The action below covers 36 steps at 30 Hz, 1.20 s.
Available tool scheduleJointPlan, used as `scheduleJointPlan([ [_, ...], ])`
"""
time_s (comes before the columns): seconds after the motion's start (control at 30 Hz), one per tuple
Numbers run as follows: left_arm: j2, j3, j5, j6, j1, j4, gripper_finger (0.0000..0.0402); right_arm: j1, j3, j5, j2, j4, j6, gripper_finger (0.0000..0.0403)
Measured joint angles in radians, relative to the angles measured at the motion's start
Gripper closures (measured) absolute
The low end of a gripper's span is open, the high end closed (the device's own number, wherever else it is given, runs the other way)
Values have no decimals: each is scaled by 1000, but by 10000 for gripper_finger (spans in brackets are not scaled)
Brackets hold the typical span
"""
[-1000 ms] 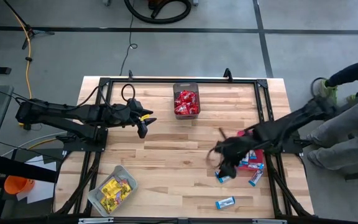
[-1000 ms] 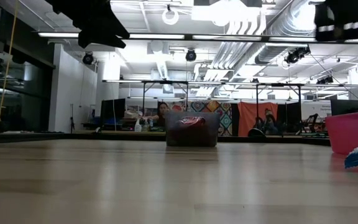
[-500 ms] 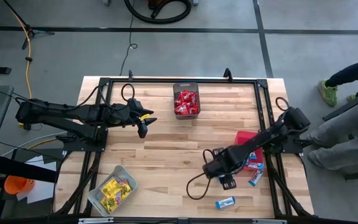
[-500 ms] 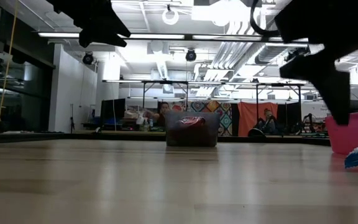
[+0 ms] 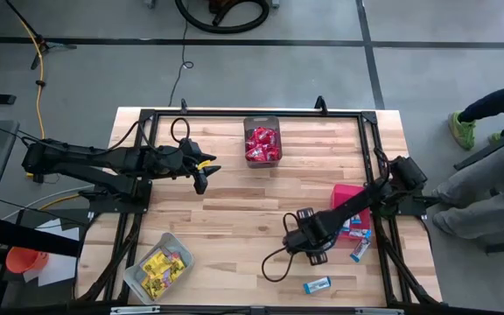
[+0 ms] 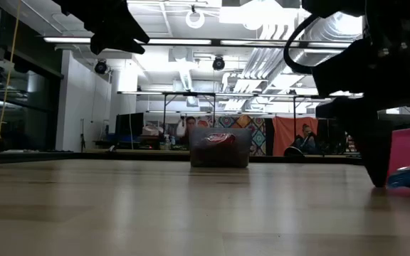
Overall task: Sort candy
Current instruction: Put the white chocolate candy into the red bin
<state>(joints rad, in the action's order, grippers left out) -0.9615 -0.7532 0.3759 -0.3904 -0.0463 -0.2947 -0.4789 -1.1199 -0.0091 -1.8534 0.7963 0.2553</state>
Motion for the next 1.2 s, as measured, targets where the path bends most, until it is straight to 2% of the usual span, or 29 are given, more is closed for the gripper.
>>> scheduleJointPlan([
  [0.1, 0, 0, 0, 0, 0, 0, 237, 4, 1, 61, 1, -13, 15, 152],
  [0.2, 0, 0, 0, 0, 0, 0, 237, 17, -2, 81, 1, -21, 17, 190],
  [0.27, 0, 0, 0, 0, 0, 0, 237, 25, -6, 85, 0, -23, 14, 231],
  [0.43, 0, 0, 0, 0, 0, 0, 237, 48, -22, 75, -1, -22, 9, 366],
  [0.47, 0, 0, 0, 0, 0, 0, 237, 55, -25, 61, -1, -23, 9, 381],
  [0.63, 0, 0, 0, 0, 0, 0, 237, 75, -31, 69, 51, -19, 12, 370],
  [0.8, 0, 0, 1, 0, 0, -1, 237, 109, -31, 92, 161, 10, -7, 393],
  [1.0, 0, 0, 1, 1, 0, 2, 237, 187, -32, 216, 355, 48, 33, 394],
  [1.1, 0, 0, 1, 12, 0, 24, 237, 250, -23, 224, 457, -46, 62, 394],
  [1.2, 0, 0, 1, 42, 0, 76, 237, 311, 1, 196, 531, -225, 64, 394],
])
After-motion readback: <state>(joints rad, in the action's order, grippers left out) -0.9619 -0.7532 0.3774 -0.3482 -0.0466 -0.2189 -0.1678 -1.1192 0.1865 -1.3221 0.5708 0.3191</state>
